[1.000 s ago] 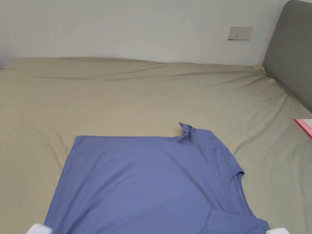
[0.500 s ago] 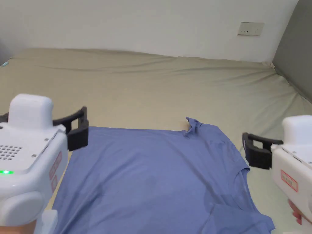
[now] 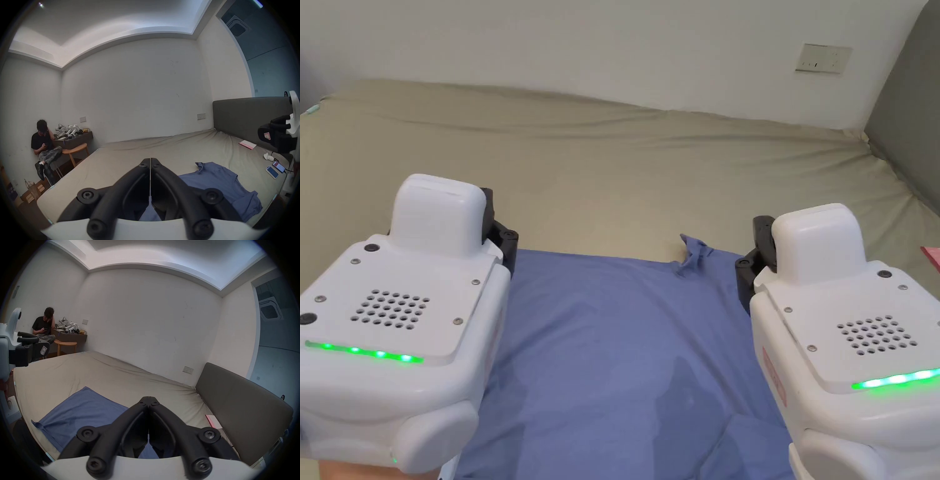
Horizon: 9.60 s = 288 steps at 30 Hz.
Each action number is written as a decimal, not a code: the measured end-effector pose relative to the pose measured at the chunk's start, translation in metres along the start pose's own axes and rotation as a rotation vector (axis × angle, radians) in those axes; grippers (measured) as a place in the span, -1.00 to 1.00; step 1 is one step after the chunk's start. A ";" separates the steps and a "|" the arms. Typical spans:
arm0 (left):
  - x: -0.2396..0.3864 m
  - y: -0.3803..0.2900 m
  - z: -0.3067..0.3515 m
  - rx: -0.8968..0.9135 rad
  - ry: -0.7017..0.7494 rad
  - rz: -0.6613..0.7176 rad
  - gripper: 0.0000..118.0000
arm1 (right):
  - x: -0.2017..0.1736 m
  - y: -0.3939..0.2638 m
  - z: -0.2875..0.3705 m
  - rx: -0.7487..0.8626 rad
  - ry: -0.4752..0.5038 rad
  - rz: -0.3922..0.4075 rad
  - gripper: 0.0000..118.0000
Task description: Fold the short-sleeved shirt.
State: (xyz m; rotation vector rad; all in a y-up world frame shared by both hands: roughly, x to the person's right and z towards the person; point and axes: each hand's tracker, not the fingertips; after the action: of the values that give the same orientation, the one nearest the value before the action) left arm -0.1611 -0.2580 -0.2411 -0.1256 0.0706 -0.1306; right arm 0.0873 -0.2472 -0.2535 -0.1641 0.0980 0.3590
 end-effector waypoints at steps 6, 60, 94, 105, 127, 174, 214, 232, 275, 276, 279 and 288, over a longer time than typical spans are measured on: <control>-0.025 -0.021 -0.011 -0.155 -0.067 0.032 -1.00 | 0.009 -0.009 -0.004 -0.033 0.019 -0.013 -0.97; -0.089 -0.219 -0.005 -0.872 0.054 0.133 -0.95 | 0.074 -0.297 -0.018 -1.007 0.163 -0.168 0.15; -0.107 -0.195 -0.153 -0.727 0.073 0.198 -0.95 | 0.099 -0.226 -0.167 -0.860 0.166 -0.331 -0.85; -0.096 -0.244 -0.220 -0.868 0.055 0.102 -0.95 | 0.085 -0.267 -0.239 -0.986 0.153 -0.304 -0.81; -0.051 -0.019 -0.097 -0.165 0.023 0.054 0.85 | 0.086 -0.041 -0.108 -0.154 0.066 -0.164 0.71; -0.072 -0.232 -0.153 -0.855 0.012 -0.057 -0.93 | 0.099 -0.147 -0.115 -0.579 0.027 -0.075 0.02; -0.114 -0.163 -0.080 -0.804 -0.087 -0.084 -0.93 | 0.133 -0.194 -0.097 -0.975 0.270 -0.322 -0.77; -0.107 -0.240 -0.077 -0.978 -0.109 -0.148 0.97 | 0.136 -0.254 -0.073 -1.038 0.118 -0.340 0.65; -0.028 -0.137 -0.200 -0.516 -0.048 -0.070 -1.00 | 0.028 -0.077 -0.114 -0.198 0.047 -0.088 -0.97; -0.035 -0.155 -0.218 -0.564 -0.036 -0.063 -1.00 | 0.031 -0.087 -0.121 -0.225 0.040 -0.081 -0.97; -0.051 -0.190 -0.266 -0.682 0.001 -0.095 0.05 | 0.043 -0.111 -0.138 -0.291 0.014 -0.066 -0.97; -0.089 -0.231 -0.397 -0.791 0.043 0.103 0.71 | 0.072 -0.147 -0.167 -0.432 -0.029 -0.078 -0.97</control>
State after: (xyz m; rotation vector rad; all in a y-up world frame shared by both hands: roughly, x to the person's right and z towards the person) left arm -0.3088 -0.5210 -0.5990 -0.9080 0.1688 0.0045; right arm 0.1956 -0.3884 -0.4053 -0.5882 -0.0160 0.3005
